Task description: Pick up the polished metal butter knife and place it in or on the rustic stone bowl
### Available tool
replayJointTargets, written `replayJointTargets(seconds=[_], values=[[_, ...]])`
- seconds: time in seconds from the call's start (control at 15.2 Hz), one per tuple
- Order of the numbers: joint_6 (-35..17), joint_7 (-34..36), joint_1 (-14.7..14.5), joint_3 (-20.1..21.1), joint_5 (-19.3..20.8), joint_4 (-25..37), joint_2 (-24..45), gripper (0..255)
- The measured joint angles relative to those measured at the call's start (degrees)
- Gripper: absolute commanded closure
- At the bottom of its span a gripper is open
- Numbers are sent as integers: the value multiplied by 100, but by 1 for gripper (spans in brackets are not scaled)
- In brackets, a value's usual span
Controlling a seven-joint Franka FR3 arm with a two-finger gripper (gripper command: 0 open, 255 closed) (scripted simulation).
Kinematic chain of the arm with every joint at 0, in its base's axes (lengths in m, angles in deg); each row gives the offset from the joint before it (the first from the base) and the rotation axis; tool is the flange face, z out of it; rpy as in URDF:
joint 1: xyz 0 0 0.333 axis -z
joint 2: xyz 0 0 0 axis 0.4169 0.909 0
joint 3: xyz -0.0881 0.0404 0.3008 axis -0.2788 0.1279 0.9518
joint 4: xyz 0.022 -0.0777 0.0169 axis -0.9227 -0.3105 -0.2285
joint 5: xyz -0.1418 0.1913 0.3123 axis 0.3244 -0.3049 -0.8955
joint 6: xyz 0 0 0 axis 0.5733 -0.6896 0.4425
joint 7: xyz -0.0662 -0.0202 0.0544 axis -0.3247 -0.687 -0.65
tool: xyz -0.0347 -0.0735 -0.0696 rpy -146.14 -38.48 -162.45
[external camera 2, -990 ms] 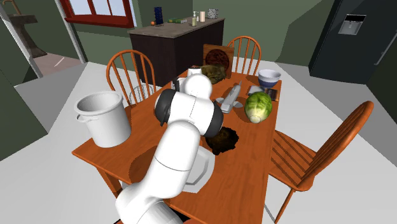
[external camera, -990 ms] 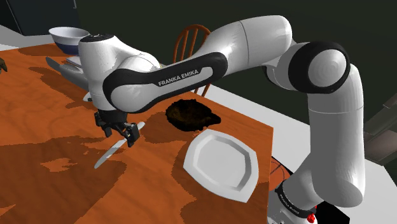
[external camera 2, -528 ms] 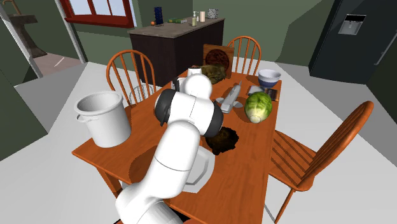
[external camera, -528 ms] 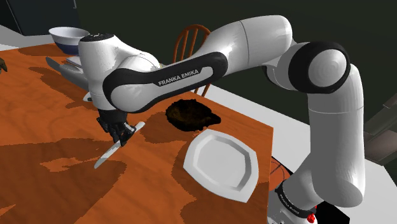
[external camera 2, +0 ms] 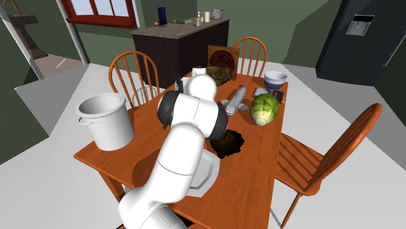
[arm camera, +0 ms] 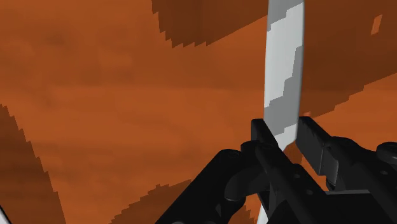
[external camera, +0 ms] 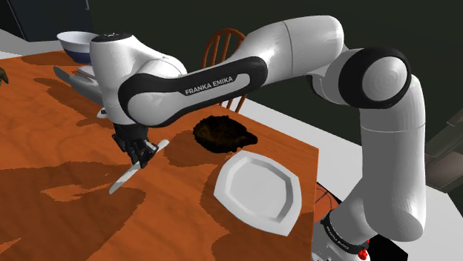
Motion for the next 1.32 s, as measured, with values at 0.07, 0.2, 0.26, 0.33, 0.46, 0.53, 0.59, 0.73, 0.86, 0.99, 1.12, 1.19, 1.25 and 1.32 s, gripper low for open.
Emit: replayJointTargets(seconds=[0.07,0.2,0.26,0.33,0.46,0.53,0.59,0.73,0.86,0.99,1.12,1.19,1.25,1.32], values=[[39,0,4,15,-20,5,-37,255],[144,-33,31,45,-65,45,-114,255],[222,-39,12,51,-74,127,-114,255],[272,-56,25,63,-95,147,-148,255],[425,-69,-4,79,-118,293,-164,255],[480,-74,-4,91,-135,324,-192,255],[540,-96,11,103,-157,353,-227,255],[663,-110,4,122,-186,444,-269,255],[796,-121,-12,138,-210,554,-300,255],[935,-147,-22,149,-231,679,-324,255],[1075,-170,-32,160,-252,804,-348,255],[1151,-174,-49,166,-259,878,-354,255],[1210,-184,-51,172,-269,925,-370,255],[1302,-187,-74,176,-274,1020,-371,255]])
